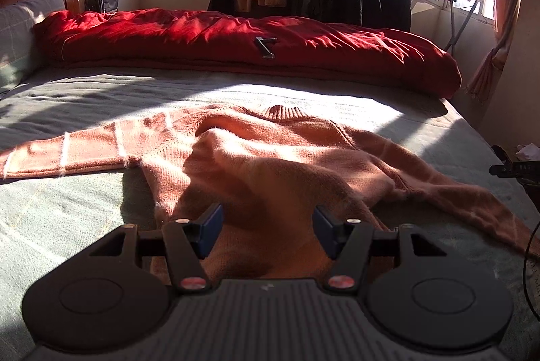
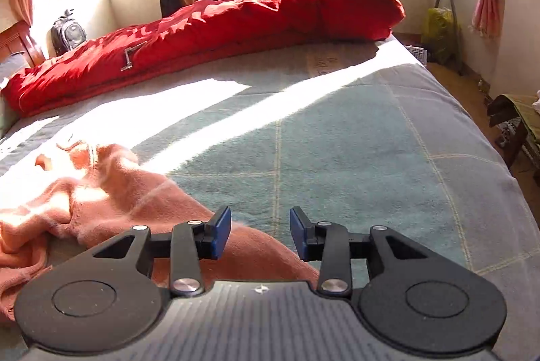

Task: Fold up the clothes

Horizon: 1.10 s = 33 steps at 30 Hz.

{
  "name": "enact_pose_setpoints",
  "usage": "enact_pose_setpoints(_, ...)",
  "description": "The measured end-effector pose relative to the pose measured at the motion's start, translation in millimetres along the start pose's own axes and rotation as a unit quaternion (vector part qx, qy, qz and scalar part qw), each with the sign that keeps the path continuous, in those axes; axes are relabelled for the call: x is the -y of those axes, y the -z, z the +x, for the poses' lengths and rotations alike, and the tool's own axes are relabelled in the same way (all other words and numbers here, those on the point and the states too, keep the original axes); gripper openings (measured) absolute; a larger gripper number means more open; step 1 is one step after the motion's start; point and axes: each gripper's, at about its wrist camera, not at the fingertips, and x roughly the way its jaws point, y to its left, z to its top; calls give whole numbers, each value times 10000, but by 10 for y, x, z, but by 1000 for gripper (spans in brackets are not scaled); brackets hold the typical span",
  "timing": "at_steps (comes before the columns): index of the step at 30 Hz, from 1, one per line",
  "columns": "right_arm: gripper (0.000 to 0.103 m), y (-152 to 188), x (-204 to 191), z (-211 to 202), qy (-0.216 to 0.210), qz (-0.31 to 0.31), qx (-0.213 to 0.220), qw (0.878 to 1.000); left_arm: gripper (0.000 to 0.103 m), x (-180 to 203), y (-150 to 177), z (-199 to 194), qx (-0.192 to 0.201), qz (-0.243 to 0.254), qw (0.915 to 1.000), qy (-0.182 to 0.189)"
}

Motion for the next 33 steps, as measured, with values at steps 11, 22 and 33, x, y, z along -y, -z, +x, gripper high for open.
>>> enact_pose_setpoints(11, 43, -768, -1271, 1495, -1400, -819, -457, 9857, 62, -230, 339, -334, -101, -495, 9963, -700)
enact_pose_setpoints(22, 15, -1029, -1859, 1949, -1746, -1042, -379, 9784, 62, -322, 536, -393, -232, -722, 9927, -935)
enact_pose_setpoints(33, 13, -664, -2240, 2107, -2239, -1456, -1101, 9574, 62, -479, 695, -289, -340, -930, 9912, -877)
